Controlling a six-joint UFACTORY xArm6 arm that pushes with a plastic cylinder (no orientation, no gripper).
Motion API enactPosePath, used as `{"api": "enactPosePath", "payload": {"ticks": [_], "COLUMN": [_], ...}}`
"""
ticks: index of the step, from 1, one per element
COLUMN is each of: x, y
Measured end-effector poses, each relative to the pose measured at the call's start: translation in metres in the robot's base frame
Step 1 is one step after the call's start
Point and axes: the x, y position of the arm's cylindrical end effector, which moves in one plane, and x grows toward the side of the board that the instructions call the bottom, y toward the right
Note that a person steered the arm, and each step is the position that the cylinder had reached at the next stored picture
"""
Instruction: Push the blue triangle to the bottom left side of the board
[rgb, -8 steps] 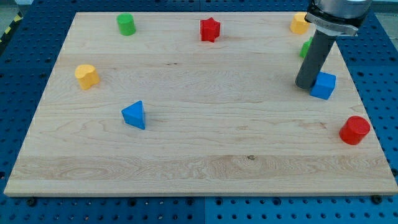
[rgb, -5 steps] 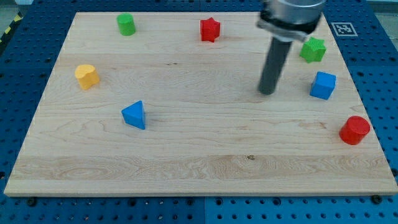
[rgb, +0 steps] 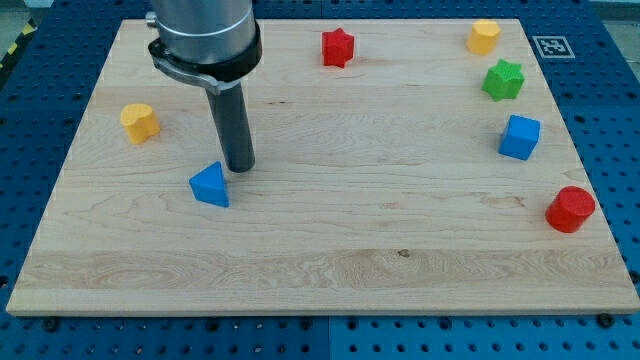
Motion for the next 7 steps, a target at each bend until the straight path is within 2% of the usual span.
{"api": "enactPosePath", "payload": {"ticks": [2, 3, 4, 6, 7], "x": [0.045, 0.036, 0.050, 0.084, 0.070], "y": [-0.024, 0.014, 0.025, -0.057, -0.050]}}
